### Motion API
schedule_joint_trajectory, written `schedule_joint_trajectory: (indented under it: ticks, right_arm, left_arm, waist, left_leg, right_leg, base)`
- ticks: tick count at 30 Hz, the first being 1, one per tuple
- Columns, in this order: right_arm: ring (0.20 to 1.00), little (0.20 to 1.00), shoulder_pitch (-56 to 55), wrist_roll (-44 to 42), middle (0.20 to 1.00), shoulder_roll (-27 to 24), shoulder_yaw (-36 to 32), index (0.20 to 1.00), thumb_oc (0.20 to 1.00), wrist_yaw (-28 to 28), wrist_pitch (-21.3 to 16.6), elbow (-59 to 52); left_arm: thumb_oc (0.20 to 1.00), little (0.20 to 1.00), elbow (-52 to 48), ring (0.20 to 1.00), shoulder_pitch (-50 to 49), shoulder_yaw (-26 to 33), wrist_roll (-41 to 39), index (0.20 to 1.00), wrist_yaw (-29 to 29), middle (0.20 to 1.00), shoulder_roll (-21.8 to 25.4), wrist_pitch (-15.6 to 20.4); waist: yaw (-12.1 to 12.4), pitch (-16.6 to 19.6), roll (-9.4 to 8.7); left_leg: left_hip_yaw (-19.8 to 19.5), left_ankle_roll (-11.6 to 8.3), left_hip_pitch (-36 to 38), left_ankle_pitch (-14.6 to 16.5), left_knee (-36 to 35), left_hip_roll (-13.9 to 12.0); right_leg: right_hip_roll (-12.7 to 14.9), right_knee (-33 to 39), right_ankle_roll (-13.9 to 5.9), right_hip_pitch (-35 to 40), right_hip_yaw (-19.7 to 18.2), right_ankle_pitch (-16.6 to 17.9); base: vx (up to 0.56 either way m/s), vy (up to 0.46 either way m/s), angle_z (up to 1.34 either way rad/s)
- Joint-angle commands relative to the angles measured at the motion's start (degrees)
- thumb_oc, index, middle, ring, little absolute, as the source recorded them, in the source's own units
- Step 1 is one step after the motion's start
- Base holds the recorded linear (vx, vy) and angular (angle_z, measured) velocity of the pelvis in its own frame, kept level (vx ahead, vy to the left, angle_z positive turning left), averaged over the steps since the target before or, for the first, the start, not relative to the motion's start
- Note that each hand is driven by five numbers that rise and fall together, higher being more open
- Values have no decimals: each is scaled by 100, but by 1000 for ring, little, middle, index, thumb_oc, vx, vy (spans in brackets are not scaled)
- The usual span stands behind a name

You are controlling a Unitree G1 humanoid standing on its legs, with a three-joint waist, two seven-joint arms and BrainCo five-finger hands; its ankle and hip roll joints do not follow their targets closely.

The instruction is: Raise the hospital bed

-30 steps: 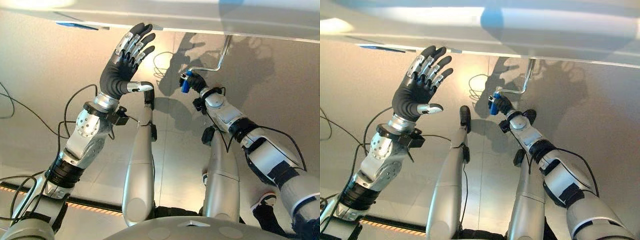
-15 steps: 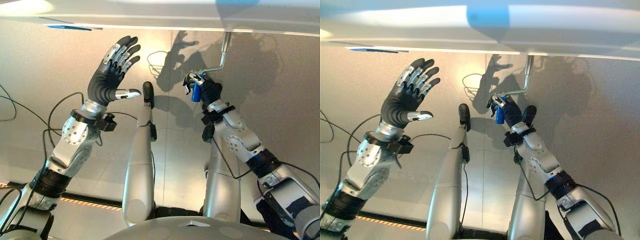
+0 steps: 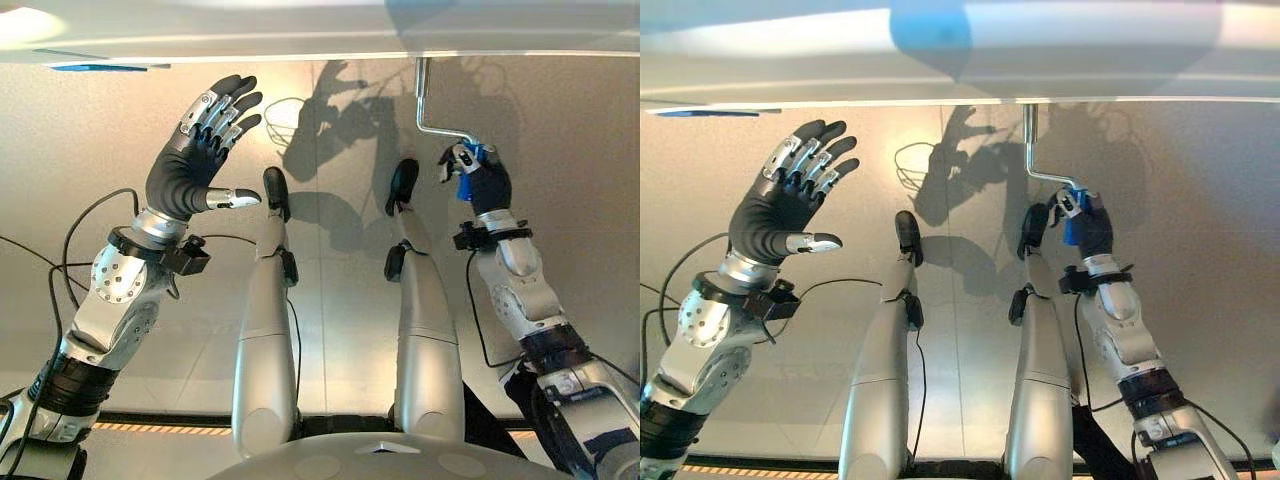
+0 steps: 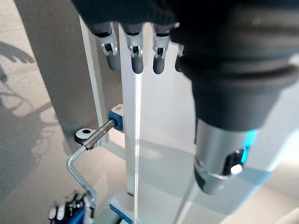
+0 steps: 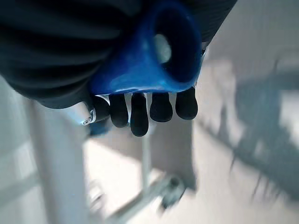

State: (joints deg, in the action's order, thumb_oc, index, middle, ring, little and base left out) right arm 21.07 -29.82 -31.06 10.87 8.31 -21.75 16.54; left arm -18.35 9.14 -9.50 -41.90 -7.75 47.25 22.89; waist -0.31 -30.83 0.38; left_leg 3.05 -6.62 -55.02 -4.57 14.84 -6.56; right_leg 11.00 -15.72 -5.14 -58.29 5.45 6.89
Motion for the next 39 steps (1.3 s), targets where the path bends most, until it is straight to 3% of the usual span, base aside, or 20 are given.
schedule_joint_trajectory:
  ticks: [1, 6, 7, 9, 13, 14, 15, 16, 17, 18, 19, 20, 21, 25, 27, 29, 32, 33, 38, 39]
  right_arm:
    - [200, 200, 658, -767, 200, -679, -1857, 200, 200, 1507, -837, 845]
    - [200, 200, 1352, -1207, 200, -1260, -1150, 200, 200, 1035, -228, 3011]
    - [200, 200, 1867, -1220, 200, -1469, -599, 200, 200, 715, 241, 4307]
    - [200, 200, 2344, -1002, 200, -1553, 56, 200, 200, 304, 714, 5221]
    - [200, 200, 3072, -276, 200, -1318, 820, 200, 200, -95, 1342, 6259]
    - [200, 200, 3138, -72, 200, -1218, 975, 200, 200, -88, 1409, 6315]
    - [200, 200, 3280, 192, 200, -1133, 1132, 200, 200, -167, 1489, 6357]
    - [200, 200, 3305, 447, 200, -948, 1285, 200, 200, -239, 1597, 6418]
    - [200, 200, 3449, 707, 200, -805, 1409, 200, 200, -276, 1665, 6450]
    - [200, 200, 3484, 1022, 200, -586, 1637, 200, 200, -403, 1726, 6442]
    - [200, 200, 3613, 1004, 200, -463, 1635, 200, 200, -318, 1726, 6331]
    - [200, 200, 3551, 977, 200, -250, 1616, 200, 200, -279, 1768, 6302]
    - [200, 200, 3674, 1076, 200, -8, 1720, 200, 200, -399, 1784, 6188]
    - [200, 200, 3685, 1346, 200, 830, 1966, 200, 200, -405, 1894, 5963]
    - [200, 200, 3807, 1494, 200, 1264, 2156, 200, 200, -431, 1879, 5762]
    - [200, 200, 3693, 1513, 200, 1862, 2342, 200, 200, -493, 1840, 5495]
    - [200, 200, 3759, 1608, 200, 2155, 2600, 200, 200, -520, 1786, 5172]
    - [200, 200, 3678, 1605, 200, 2175, 2600, 200, 200, -524, 1790, 5181]
    - [200, 200, 3543, 1319, 200, 2815, 3125, 200, 200, -694, 1511, 4372]
    - [200, 200, 3623, 1231, 200, 2890, 3166, 200, 200, -726, 1469, 4299]
  left_arm:
    - [1000, 1000, -485, 1000, -148, 41, -33, 1000, -109, 1000, -9, 258]
    - [1000, 1000, -474, 1000, 88, -314, -50, 1000, -103, 1000, 165, 229]
    - [1000, 1000, -464, 1000, 328, -619, -75, 1000, -119, 1000, 325, 198]
    - [1000, 1000, -445, 1000, 486, -886, -138, 1000, -145, 1000, 428, 180]
    - [1000, 1000, -386, 1000, 919, -1239, -256, 1000, -236, 1000, 356, 128]
    - [1000, 1000, -370, 1000, 951, -1283, -276, 1000, -233, 1000, 307, 123]
    - [1000, 1000, -384, 1000, 1058, -1260, -271, 1000, -232, 1000, 285, 117]
    - [1000, 1000, -381, 1000, 1074, -1313, -254, 1000, -241, 1000, 215, 85]
    - [1000, 1000, -363, 1000, 1201, -1300, -266, 1000, -247, 1000, 123, 58]
    - [1000, 1000, -351, 1000, 1171, -1294, -277, 1000, -240, 1000, 19, 48]
    - [1000, 1000, -358, 1000, 1235, -1229, -224, 1000, -197, 1000, -49, 75]
    - [1000, 1000, -349, 1000, 1197, -1200, -139, 1000, -113, 1000, -138, 68]
    - [1000, 1000, -374, 1000, 1246, -1104, -100, 1000, -69, 1000, -184, 59]
    - [1000, 1000, -480, 1000, 1193, -937, 23, 1000, 149, 1000, -329, 35]
    - [1000, 1000, -551, 1000, 1244, -800, 25, 1000, 269, 1000, -418, 72]
    - [1000, 1000, -571, 1000, 1134, -752, 9, 1000, 402, 1000, -601, 97]
    - [1000, 1000, -583, 1000, 1158, -640, 10, 1000, 475, 1000, -624, 146]
    - [1000, 1000, -576, 1000, 1097, -681, 7, 1000, 474, 1000, -629, 143]
    - [1000, 1000, -578, 1000, 1110, -704, -33, 1000, 530, 1000, -701, 248]
    - [1000, 1000, -581, 1000, 1183, -678, -64, 1000, 530, 1000, -730, 263]
  waist:
    - [-5, 104, 148]
    - [93, 104, 170]
    - [180, 104, 209]
    - [283, 104, 271]
    - [531, 104, 486]
    - [582, 104, 546]
    - [623, 104, 569]
    - [679, 104, 620]
    - [735, 104, 656]
    - [783, 104, 702]
    - [804, 104, 712]
    - [839, 104, 730]
    - [880, 104, 739]
    - [968, 104, 763]
    - [1012, 104, 784]
    - [1074, 104, 801]
    - [1084, 104, 809]
    - [1085, 104, 804]
    - [1129, 104, 813]
    - [1140, 104, 826]
  left_leg:
    - [-53, 61, 294, 166, 10, 22]
    - [-70, 44, 280, 136, -25, -15]
    - [-83, 33, 244, 117, -25, -28]
    - [-144, 4, 337, 226, 0, -24]
    - [-178, 56, 89, 104, 75, 18]
    - [-256, 23, 211, 275, 136, 37]
    - [-230, 72, -4, 105, 128, 45]
    - [-307, 48, 111, 288, 200, 60]
    - [-280, 97, -104, 120, 195, 79]
    - [-354, 72, 4, 303, 277, 107]
    - [-334, 115, -187, 129, 245, 107]
    - [-385, 87, -61, 321, 317, 129]
    - [-366, 139, -298, 152, 310, 132]
    - [-484, 128, -322, 373, 439, 195]
    - [-477, 173, -567, 193, 420, 216]
    - [-525, 151, -478, 385, 485, 260]
    - [-516, 186, -694, 200, 463, 275]
    - [-539, 150, -517, 386, 501, 279]
    - [-515, 155, -484, 412, 512, 315]
    - [-498, 193, -684, 197, 459, 324]
  right_leg:
    - [-45, -266, -429, 425, 117, -440]
    - [-58, -289, -421, 399, 152, -442]
    - [-38, -290, -423, 397, 203, -436]
    - [-48, -356, -459, 478, 189, -551]
    - [-5, -420, -415, 297, 306, -477]
    - [-3, -514, -460, 417, 268, -645]
    - [9, -479, -406, 242, 338, -491]
    - [18, -610, -457, 338, 310, -674]
    - [30, -574, -404, 164, 372, -522]
    - [46, -686, -448, 284, 350, -710]
    - [48, -632, -396, 118, 413, -558]
    - [59, -739, -449, 227, 364, -732]
    - [60, -693, -392, 39, 438, -569]
    - [109, -869, -434, 69, 442, -787]
    - [130, -805, -386, -107, 538, -617]
    - [158, -878, -440, -4, 489, -784]
    - [173, -782, -393, -153, 556, -607]
    - [173, -859, -447, -9, 494, -775]
    - [205, -804, -448, 38, 490, -756]
    - [212, -700, -393, -116, 555, -556]
  base:
    - [1, -20, 4]
    - [0, 0, 0]
    - [-5, -15, 5]
    - [18, -9, 2]
    - [13, -3, 0]
    - [-54, -3, 3]
    - [57, 9, 7]
    - [-48, 7, 7]
    - [58, -7, 8]
    - [-45, -3, 6]
    - [65, 9, 8]
    - [-37, 29, 6]
    - [16, 24, 6]
    - [12, 10, 6]
    - [6, 22, 6]
    - [31, 27, 7]
    - [2, 24, 4]
    - [10, 40, 1]
    - [3, 38, 0]
    - [-60, 42, -1]
